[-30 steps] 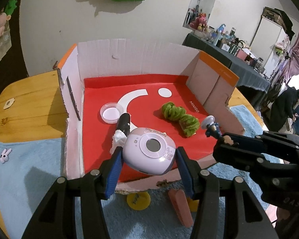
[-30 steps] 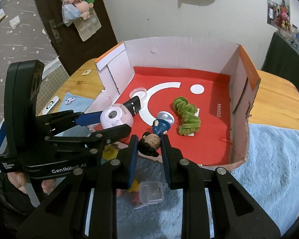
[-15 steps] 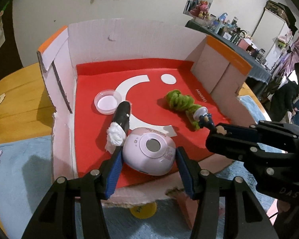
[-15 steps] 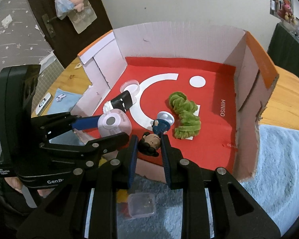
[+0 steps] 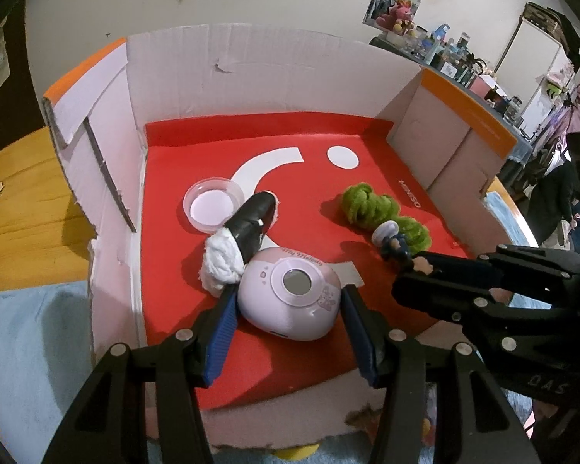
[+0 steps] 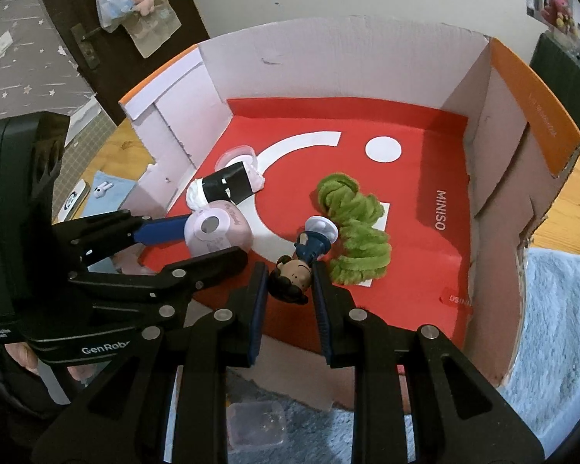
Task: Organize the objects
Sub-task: 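Carry the boy figure and pink gadget into the red-lined box with both tools, then open the right tool over the green bundles while the left tool releases the pink gadget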
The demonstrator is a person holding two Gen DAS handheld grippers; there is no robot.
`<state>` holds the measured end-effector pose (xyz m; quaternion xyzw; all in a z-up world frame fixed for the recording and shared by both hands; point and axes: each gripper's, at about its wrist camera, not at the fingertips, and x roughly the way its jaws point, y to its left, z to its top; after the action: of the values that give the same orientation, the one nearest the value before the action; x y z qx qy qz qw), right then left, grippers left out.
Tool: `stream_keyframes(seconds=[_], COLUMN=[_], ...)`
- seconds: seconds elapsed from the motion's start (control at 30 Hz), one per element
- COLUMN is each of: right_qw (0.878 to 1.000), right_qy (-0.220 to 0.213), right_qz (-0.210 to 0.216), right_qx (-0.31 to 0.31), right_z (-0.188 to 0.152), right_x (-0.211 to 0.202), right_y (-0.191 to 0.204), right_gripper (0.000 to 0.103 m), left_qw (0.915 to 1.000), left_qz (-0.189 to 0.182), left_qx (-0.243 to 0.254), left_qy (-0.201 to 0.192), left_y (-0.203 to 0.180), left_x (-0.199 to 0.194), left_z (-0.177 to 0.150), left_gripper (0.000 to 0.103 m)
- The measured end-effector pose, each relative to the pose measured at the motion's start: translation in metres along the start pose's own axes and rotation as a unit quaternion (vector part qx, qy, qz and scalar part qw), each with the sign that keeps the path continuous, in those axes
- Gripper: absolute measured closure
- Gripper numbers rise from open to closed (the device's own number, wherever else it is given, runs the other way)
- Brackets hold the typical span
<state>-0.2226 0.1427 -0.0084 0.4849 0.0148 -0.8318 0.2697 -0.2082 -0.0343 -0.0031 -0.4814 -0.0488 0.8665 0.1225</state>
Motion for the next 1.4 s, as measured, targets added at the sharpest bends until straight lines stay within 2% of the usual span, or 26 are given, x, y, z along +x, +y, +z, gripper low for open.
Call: stream_keyframes(seconds=[0.33,0.57,1.4], right_qw=[1.0,0.999,0.999], right_qy=[0.001,-0.007,0.001], right_qz=[-0.021,-0.049,-0.048], right_qx=[0.01,0.015,0.021], right_z=[0.005,0.008,0.003], right_x=[0.009,0.012,0.012], right_y=[-0.01,-0.018,-0.022], right_gripper=[0.081,0.081,0.081], left_qw=[1.0,0.9999,0.9997], left_qz=[0.001,0.01,0.014], left_qx=[-0.004,-0.002,-0.005], left_qy=[-0.003,-0.01,-0.019], left_y=[0.003,0.002,0.002], left_x=[0.007,0.012,0.014], left_z=[0.009,0.014,0.015], left_gripper=[0.047,0.047,0.047])
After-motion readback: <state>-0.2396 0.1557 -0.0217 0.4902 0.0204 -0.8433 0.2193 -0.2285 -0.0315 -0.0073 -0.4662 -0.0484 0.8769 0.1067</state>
